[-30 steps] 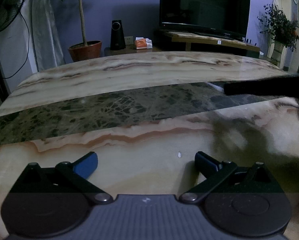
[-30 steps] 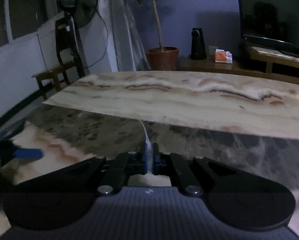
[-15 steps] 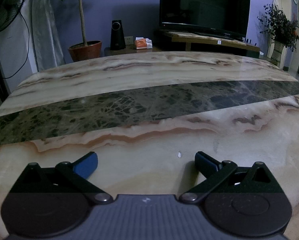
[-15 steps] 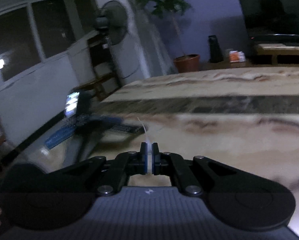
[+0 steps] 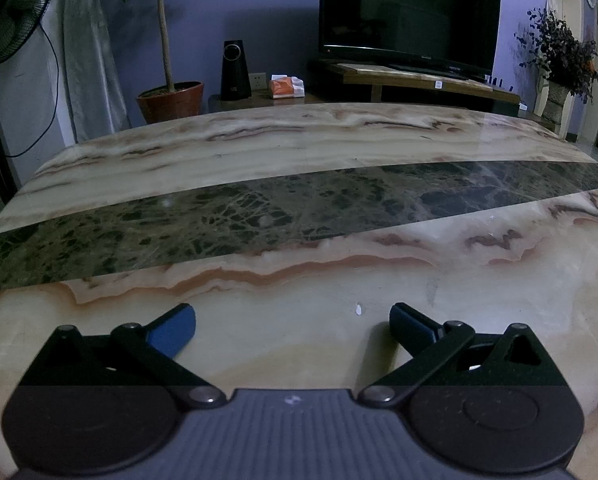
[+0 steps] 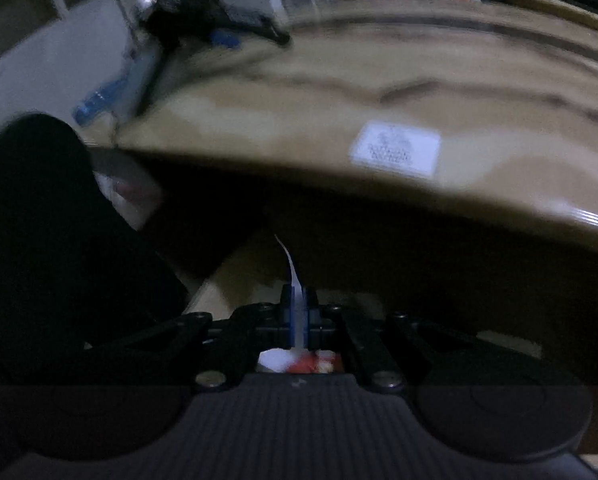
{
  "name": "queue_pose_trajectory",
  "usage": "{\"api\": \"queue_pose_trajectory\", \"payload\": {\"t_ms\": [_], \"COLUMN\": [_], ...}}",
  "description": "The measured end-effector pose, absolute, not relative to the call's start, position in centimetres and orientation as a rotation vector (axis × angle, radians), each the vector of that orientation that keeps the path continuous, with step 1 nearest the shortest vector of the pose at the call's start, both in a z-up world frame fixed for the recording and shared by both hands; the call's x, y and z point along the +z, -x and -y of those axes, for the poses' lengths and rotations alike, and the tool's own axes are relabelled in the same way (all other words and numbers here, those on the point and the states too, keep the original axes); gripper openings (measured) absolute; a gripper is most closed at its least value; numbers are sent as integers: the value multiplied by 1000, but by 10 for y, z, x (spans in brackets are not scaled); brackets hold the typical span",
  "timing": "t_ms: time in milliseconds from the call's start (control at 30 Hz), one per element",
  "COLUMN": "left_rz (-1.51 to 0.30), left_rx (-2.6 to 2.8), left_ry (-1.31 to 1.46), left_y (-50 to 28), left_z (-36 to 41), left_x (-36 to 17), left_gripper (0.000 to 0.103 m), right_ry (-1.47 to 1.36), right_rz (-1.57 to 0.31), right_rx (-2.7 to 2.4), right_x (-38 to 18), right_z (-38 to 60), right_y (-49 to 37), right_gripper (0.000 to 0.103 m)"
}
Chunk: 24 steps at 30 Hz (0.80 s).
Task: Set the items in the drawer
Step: 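Carry the white cable with the right gripper into the drawer, then open the right gripper to release the cable and withdraw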
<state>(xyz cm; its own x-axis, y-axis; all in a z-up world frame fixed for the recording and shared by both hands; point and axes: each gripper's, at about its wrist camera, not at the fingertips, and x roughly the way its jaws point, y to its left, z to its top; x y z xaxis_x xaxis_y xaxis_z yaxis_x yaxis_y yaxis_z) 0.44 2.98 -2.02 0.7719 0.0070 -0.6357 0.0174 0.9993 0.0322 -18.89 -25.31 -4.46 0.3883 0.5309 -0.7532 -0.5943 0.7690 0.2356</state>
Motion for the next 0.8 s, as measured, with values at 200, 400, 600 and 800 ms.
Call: {"api": "queue_pose_trajectory", "payload": {"t_ms": [200,400,600,800], "left_rz": [-689,-689,-689,-689], "left_rx": [-6,-6,-6,-6], "left_ry": [-37,-37,-37,-37], "left_y": [-4,-4,-4,-4], "left_z": [-30,-30,-30,-30], "left_x": [-20,-20,-20,-20], "left_gripper": [103,103,103,103], "right_ry": [217,337,213,-84], "right_rz": [-1060,-1082,-1013,-793], "right_rx": [593,571,612,820], "right_x": [-84,-91,-56,36], "right_z": [241,228,238,263], "right_y": [173,175,179,177], "right_gripper": [7,18,19,52]}}
